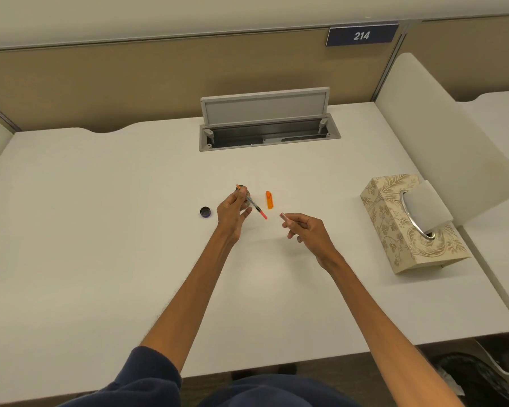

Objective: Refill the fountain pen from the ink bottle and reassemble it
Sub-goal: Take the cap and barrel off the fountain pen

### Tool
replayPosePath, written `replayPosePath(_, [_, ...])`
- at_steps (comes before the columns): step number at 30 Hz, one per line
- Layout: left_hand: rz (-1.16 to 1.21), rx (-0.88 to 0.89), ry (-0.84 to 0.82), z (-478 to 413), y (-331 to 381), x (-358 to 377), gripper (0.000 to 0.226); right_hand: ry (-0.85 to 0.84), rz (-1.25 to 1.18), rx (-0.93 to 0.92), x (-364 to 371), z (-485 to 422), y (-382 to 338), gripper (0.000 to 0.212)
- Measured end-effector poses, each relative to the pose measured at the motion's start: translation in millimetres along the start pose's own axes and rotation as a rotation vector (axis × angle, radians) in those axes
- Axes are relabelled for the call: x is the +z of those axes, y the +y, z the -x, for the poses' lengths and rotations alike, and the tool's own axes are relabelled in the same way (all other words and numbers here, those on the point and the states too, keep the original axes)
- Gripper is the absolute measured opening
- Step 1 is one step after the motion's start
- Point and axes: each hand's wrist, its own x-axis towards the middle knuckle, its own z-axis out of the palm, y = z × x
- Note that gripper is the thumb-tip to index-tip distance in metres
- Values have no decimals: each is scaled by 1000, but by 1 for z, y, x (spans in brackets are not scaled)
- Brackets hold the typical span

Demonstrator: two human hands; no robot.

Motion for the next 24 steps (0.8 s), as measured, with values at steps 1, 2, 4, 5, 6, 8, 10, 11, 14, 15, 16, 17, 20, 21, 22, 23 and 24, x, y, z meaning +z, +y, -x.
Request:
replayPosePath(1, [-16, 6, -12, 1, 1, -1, 26, 3, -8, -2, -1, 2, -1, 26])
replayPosePath(2, [-32, 9, -28, 3, 2, -2, 25, 6, -25, -1, -2, 4, -2, 27])
replayPosePath(4, [-60, 6, -66, 8, 2, -3, 22, 21, -62, 0, -4, 7, -2, 28])
replayPosePath(5, [-73, 2, -85, 10, 2, -4, 21, 42, -79, 1, -5, 8, -3, 28])
replayPosePath(6, [-86, -5, -100, 13, 1, -4, 21, 70, -95, 3, -6, 8, -3, 28])
replayPosePath(8, [-116, -25, -119, 18, -3, -3, 23, 135, -123, 13, -7, 5, -3, 26])
replayPosePath(10, [-147, -49, -136, 24, -8, 0, 23, 190, -150, 34, -7, 0, -2, 21])
replayPosePath(11, [-161, -64, -145, 28, -11, 2, 19, 216, -166, 45, -7, -3, -1, 20])
replayPosePath(14, [-185, -103, -135, 38, -24, 6, 13, 303, -165, 57, -5, -14, 2, 20])
replayPosePath(15, [-189, -113, -124, 40, -29, 6, 15, 340, -157, 65, -4, -19, 3, 20])
replayPosePath(16, [-193, -123, -108, 42, -33, 6, 17, 379, -146, 79, -4, -24, 4, 20])
replayPosePath(17, [-198, -135, -89, 43, -37, 5, 19, 417, -126, 98, -3, -29, 5, 19])
replayPosePath(20, [-205, -160, -50, 46, -45, 3, 24, 512, -18, 151, -2, -41, 10, 20])
replayPosePath(21, [-205, -162, -44, 48, -46, 3, 25, 535, 11, 168, -1, -44, 11, 20])
replayPosePath(22, [-206, -164, -39, 48, -47, 2, 26, 552, 32, 185, 0, -47, 13, 19])
replayPosePath(23, [-207, -165, -35, 49, -48, 1, 27, 566, 50, 201, 1, -49, 14, 19])
replayPosePath(24, [-209, -167, -31, 49, -48, 1, 27, 579, 69, 212, 2, -52, 15, 20])
